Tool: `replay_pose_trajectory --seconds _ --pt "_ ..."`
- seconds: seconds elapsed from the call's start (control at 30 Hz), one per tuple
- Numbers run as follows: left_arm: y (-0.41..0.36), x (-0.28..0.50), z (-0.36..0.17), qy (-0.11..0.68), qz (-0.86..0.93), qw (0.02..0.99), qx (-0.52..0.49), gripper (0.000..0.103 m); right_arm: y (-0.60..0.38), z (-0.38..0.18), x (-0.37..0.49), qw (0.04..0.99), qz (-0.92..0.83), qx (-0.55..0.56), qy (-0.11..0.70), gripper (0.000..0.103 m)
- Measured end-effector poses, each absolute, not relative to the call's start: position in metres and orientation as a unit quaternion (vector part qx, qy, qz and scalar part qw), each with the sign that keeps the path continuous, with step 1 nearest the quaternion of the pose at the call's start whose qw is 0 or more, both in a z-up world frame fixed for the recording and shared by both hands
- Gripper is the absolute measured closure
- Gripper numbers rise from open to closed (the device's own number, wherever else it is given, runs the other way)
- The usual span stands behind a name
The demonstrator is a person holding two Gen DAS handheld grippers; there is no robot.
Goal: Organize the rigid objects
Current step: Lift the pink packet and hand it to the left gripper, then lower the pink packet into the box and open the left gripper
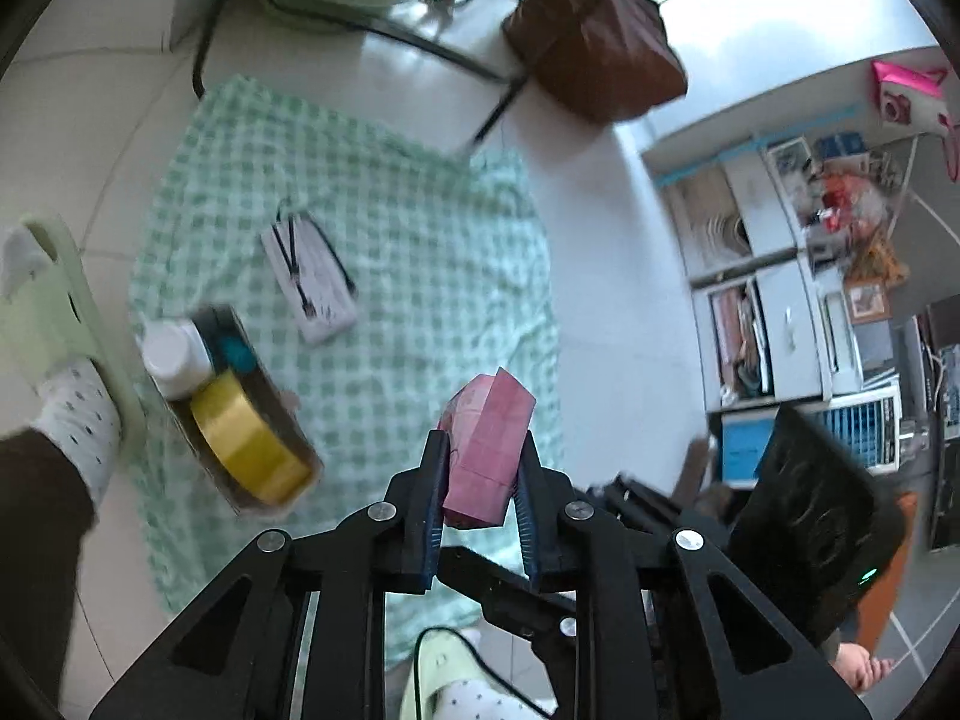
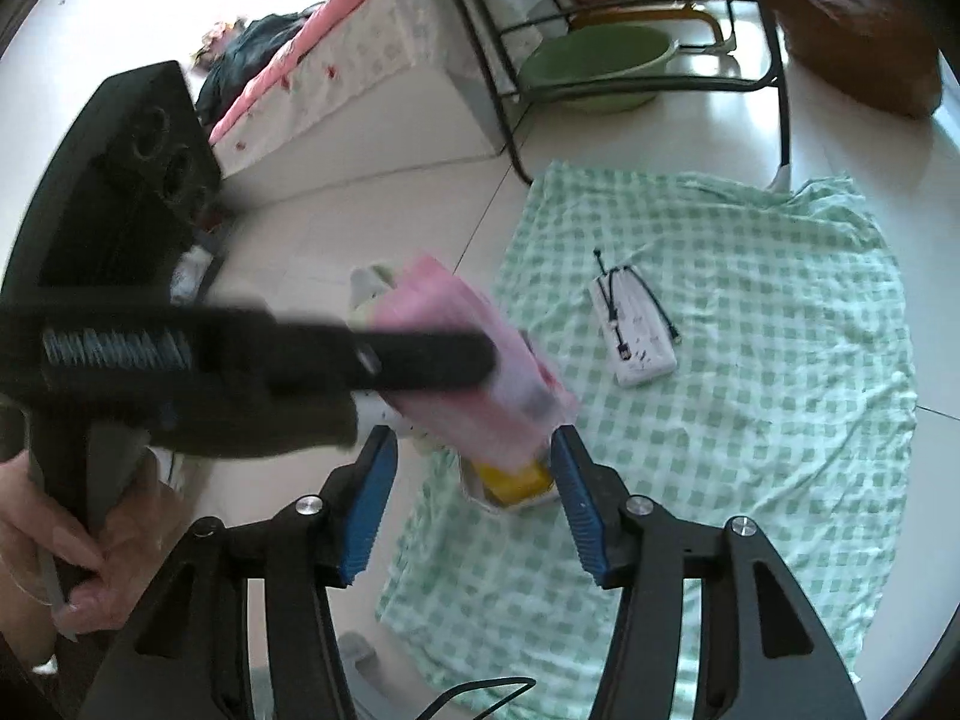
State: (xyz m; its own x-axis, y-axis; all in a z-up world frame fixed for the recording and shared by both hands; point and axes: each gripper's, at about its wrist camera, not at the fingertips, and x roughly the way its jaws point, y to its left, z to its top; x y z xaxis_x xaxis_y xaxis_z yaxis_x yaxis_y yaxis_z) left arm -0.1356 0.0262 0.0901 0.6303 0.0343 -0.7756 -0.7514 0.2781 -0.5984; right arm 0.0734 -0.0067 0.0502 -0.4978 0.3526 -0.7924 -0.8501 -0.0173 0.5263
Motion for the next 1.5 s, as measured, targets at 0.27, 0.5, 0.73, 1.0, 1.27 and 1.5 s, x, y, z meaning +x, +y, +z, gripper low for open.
replay_pose_trajectory --seconds 0.27,0.5,0.73,1.0,1.27,1.5 --pt "0.014 -0.151 0.095 0.334 0.315 0.734 -0.5 0.085 -0.001 0.041 0.056 0.487 0.655 -0.299 0.494 0.0" --pt "0.013 -0.169 0.082 0.342 0.356 0.685 -0.536 0.085 0.002 0.013 0.065 0.478 0.603 -0.344 0.539 0.0" --pt "0.019 -0.163 0.084 0.355 0.381 0.664 -0.538 0.085 -0.002 0.008 0.058 0.529 0.549 -0.454 0.461 0.0" --pt "0.029 -0.17 0.068 0.353 0.409 0.642 -0.543 0.085 -0.01 0.02 0.117 0.628 0.461 -0.328 0.534 0.0" --pt "0.037 -0.165 0.042 0.367 0.425 0.622 -0.545 0.085 -0.021 0.012 0.116 0.557 0.572 -0.241 0.552 0.0" --pt "0.045 -0.145 0.021 0.386 0.416 0.619 -0.542 0.085 -0.026 0.023 0.076 0.548 0.598 -0.379 0.445 0.0"
